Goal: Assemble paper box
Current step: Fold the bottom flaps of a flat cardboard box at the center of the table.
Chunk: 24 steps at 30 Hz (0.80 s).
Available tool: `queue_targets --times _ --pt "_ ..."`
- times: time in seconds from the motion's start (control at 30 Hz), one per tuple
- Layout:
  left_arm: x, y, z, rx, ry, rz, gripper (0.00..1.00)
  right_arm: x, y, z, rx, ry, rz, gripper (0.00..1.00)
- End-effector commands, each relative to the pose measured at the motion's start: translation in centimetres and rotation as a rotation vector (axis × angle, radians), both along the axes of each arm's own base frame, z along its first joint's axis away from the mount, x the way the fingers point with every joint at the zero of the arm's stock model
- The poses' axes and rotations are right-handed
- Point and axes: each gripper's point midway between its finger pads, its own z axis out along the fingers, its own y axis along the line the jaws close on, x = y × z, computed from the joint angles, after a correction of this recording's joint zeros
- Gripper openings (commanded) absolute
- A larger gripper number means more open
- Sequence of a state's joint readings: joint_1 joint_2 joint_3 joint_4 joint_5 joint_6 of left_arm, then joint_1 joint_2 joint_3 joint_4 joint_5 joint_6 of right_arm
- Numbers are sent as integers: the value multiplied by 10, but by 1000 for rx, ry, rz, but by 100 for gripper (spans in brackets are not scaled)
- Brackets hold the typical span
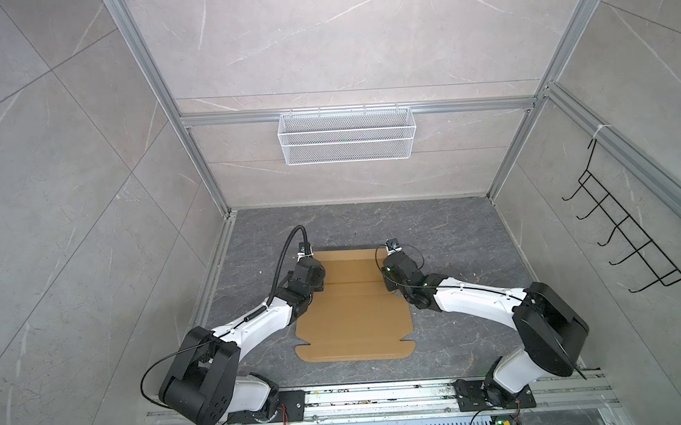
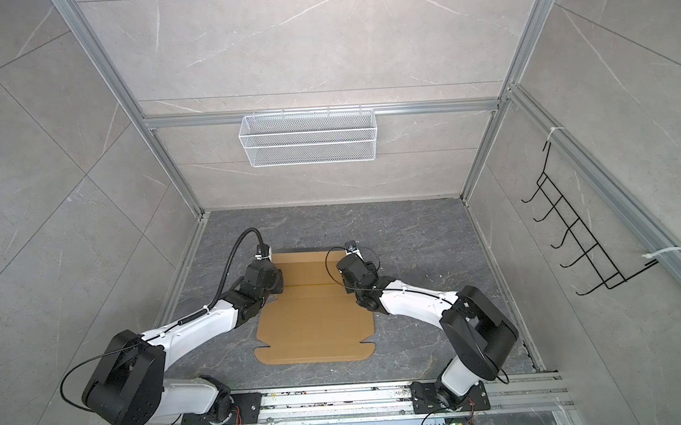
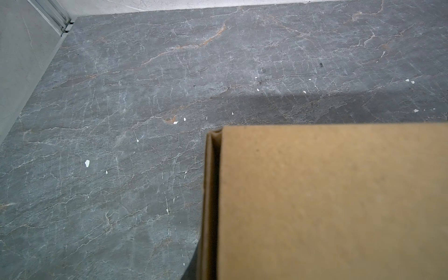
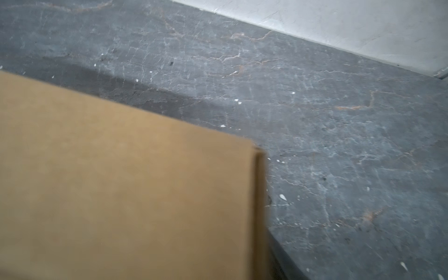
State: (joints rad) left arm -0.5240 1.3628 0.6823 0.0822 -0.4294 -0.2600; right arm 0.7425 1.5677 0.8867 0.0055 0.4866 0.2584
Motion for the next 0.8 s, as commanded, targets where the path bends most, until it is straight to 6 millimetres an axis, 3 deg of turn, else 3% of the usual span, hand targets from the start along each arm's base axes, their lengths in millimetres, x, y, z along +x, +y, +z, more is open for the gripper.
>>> queue_targets --times 0.0,0.23,0.43,0.5,0.6,0.7,0.77 --pt "8 -8 15 -10 -36 -25 0 -1 -8 13 45 -28 -19 59" --pt "9 -9 15 -16 -36 -25 0 5 -14 23 38 -51 -69 51" --pt "8 -8 16 -10 -36 -24 0 11 -24 17 -25 -52 -146 22" --pt "8 -7 17 -9 -37 -23 0 10 -23 14 -20 -51 -143 16" --pt "7 -7 16 -6 -36 -22 0 7 -18 8 -4 -30 -117 23" --pt "7 -7 16 -8 -34 -23 0 -2 -9 0 66 -2 -75 42" --pt "8 -7 16 -11 -34 -20 0 -10 -8 -7 113 18 -61 49"
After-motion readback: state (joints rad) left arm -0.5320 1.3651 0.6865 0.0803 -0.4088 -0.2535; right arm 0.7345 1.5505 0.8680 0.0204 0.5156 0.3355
